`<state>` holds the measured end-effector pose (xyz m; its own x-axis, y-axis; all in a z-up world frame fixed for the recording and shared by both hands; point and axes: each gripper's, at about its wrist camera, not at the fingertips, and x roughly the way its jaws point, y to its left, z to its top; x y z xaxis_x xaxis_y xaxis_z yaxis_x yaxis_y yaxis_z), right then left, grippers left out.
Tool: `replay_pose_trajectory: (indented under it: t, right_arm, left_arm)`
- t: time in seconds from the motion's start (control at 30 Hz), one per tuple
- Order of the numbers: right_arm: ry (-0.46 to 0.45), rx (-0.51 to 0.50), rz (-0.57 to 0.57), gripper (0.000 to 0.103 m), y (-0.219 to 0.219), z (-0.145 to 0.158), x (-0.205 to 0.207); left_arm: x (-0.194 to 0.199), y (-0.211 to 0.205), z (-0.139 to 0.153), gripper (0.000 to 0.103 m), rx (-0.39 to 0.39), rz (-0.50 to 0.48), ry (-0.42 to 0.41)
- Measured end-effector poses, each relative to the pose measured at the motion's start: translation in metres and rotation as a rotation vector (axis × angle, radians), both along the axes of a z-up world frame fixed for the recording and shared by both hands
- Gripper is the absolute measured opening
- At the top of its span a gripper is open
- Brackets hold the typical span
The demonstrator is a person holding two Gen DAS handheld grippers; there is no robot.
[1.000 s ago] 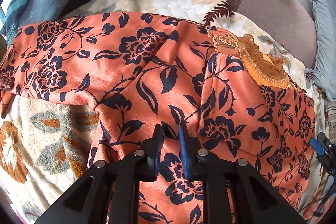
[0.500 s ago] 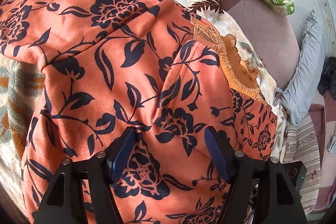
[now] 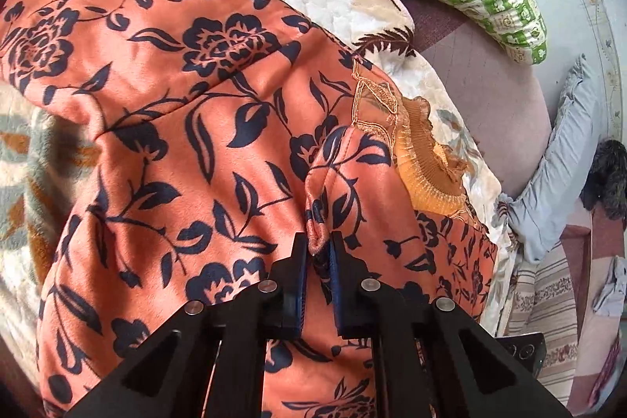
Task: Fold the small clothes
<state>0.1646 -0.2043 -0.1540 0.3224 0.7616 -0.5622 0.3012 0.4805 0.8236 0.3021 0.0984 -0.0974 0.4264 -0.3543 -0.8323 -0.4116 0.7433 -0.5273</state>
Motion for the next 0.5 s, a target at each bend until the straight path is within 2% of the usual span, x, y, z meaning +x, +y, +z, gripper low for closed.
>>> replay_pose_trajectory:
  t: [0.07, 0.17, 0.23, 0.3, 0.37, 0.43, 0.47, 0.5]
  right_arm:
    - [0.020, -0.021, 0.072, 0.006, 0.008, -0.003, -0.008]
    - [0.086, -0.081, 0.168, 0.012, 0.019, -0.025, -0.014]
    - [0.123, -0.097, 0.188, 0.014, 0.017, -0.026, -0.022]
    - [0.077, -0.138, 0.251, 0.021, 0.013, -0.007, -0.028]
    - [-0.014, -0.208, 0.294, 0.025, -0.001, 0.021, -0.031]
    - [-0.096, -0.298, 0.265, 0.031, -0.027, 0.047, -0.027]
    - [-0.120, -0.339, 0.228, 0.040, -0.044, 0.056, -0.021]
    - [-0.132, -0.388, 0.179, 0.044, -0.064, 0.063, -0.013]
  left_arm:
    - [-0.014, -0.001, 0.007, 0.010, 0.076, 0.001, -0.013]
    - [-0.018, -0.007, -0.002, 0.011, 0.192, -0.026, 0.029]
    - [-0.023, -0.005, -0.007, 0.012, 0.177, -0.034, 0.050]
    - [-0.029, -0.003, 0.001, 0.013, 0.165, -0.048, 0.019]
    - [-0.036, 0.000, 0.014, 0.013, 0.202, -0.061, -0.018]
    - [-0.041, 0.006, 0.025, 0.015, 0.208, -0.071, -0.056]
    - [-0.042, 0.007, 0.029, 0.018, 0.200, -0.068, -0.074]
    - [-0.046, 0.008, 0.035, 0.023, 0.187, -0.070, -0.092]
